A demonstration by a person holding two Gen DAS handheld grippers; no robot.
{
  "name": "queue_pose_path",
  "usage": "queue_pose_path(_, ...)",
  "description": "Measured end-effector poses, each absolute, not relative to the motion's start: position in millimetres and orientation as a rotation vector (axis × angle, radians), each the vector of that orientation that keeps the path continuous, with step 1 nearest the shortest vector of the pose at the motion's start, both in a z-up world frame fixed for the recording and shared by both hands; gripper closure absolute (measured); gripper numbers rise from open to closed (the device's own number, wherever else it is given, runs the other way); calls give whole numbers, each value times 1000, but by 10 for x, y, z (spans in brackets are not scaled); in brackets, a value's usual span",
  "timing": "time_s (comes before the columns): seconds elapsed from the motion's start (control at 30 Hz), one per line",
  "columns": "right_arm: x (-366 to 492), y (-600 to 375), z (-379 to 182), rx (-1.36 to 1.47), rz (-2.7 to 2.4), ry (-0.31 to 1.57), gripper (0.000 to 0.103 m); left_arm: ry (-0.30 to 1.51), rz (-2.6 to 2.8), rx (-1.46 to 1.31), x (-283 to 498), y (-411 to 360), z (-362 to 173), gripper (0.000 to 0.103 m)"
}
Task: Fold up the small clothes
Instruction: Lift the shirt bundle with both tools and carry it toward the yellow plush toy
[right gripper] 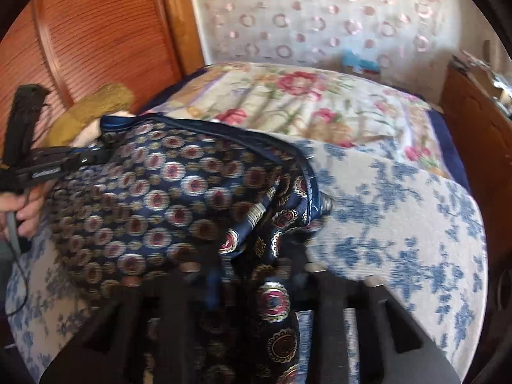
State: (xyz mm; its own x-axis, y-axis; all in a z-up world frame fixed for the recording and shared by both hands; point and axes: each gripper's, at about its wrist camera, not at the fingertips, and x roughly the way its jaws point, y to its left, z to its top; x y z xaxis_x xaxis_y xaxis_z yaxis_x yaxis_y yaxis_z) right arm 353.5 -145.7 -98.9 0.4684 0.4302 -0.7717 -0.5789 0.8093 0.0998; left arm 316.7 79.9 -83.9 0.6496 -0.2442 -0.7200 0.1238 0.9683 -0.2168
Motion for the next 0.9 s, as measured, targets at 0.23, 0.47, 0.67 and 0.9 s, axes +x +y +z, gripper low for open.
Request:
queue_pose_path(0.23,3380,-1434,-731,-175,602,794,97,700,-268,-174,2768,835,-345,101)
queue_pose_path(0.47,3152,-1319,-258,-165,623,665,97,552,-247,-191,2305,1076,170,101)
queue_pose_path(0.67,3166,-918,116,-202,712,576,97,470,-149,-215,1925,1526,365,101)
queue_pose_path(0.9,3396,34,374,-339,834,499,97,417,9,-292,1542,2181,213,101)
